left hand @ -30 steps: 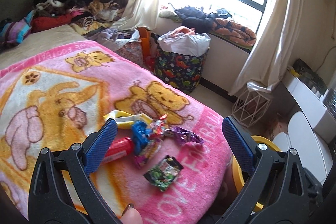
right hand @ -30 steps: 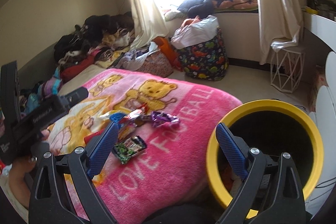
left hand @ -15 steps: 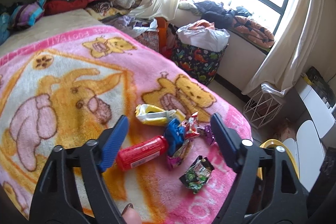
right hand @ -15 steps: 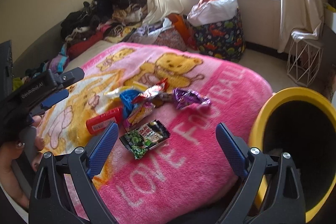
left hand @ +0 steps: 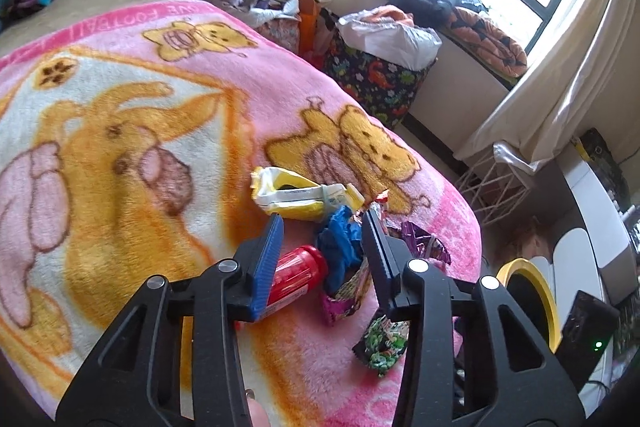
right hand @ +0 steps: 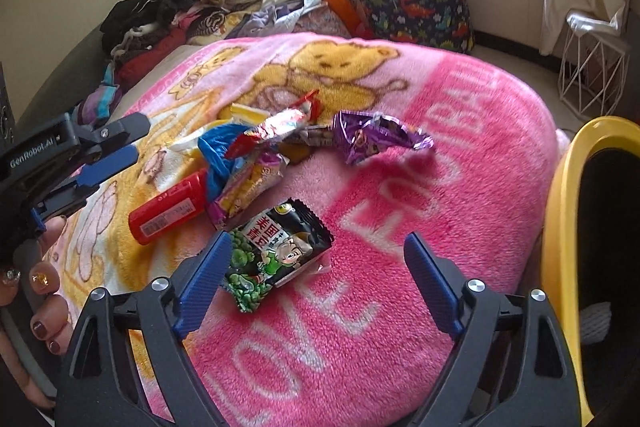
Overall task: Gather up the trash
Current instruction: 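Grasp the green snack packet with the right tool while the left tool grasps the blue wrapper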
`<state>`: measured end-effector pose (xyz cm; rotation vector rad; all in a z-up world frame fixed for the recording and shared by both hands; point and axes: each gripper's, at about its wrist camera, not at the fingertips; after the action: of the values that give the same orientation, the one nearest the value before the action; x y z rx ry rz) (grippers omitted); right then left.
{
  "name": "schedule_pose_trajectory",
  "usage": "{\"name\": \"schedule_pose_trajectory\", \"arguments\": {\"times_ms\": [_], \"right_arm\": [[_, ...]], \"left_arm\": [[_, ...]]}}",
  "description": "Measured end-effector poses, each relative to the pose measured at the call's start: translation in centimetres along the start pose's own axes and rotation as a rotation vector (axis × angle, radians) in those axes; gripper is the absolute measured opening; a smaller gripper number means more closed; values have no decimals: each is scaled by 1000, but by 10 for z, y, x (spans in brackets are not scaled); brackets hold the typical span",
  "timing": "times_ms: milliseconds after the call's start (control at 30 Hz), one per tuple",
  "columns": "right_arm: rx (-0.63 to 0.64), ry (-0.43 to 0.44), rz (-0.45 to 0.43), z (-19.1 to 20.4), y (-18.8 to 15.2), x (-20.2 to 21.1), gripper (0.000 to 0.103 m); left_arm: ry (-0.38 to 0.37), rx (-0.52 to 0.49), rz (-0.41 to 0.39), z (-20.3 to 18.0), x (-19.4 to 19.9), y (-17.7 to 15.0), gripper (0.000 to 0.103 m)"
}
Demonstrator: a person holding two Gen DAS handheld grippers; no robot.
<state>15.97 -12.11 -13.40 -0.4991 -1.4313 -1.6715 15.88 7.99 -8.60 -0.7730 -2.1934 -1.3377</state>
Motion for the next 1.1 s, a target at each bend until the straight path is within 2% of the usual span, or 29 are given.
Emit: {"name": "schedule_pose_trajectory", "arguments": {"times_ms": [100, 267, 533, 633, 700, 767, 867, 1100], "right_arm": [[-22, 35, 31, -3, -1, -11, 78], [-35, 70, 60, -3, -1, -21, 75], [-34, 96, 82, -3, -3, -24, 57], [-49, 112, 90, -6, -3, -23, 46], [-50, 127, 93, -7, -3, -21, 33], [-39, 142, 90, -6, -3, -18, 28], [-23, 158, 83, -3, -4, -13, 24], [-34, 191, 66, -4, -12, 5, 19]], "left_arm": [[-2, -15, 28, -2, -14, 2, 30], [-5, -7, 78, -1, -32, 2, 29], [-11, 8, 122, 0, -51, 0, 29], [-14, 0, 136, -3, -56, -2, 22], [-20, -3, 142, -5, -58, -2, 16], [-28, 5, 149, -5, -58, -4, 9], [-36, 4, 149, -8, -54, -6, 5], [-54, -13, 120, -16, -34, -12, 3]]}}
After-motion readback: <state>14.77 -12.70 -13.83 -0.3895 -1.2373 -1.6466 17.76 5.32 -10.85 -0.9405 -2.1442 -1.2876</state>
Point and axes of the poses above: each gripper's, at about its wrist camera, not at the fingertips, and x roughly against the way its jaws point, z to its left, y to its top, and after that the axes turned 4 degrees about -y, right-handed
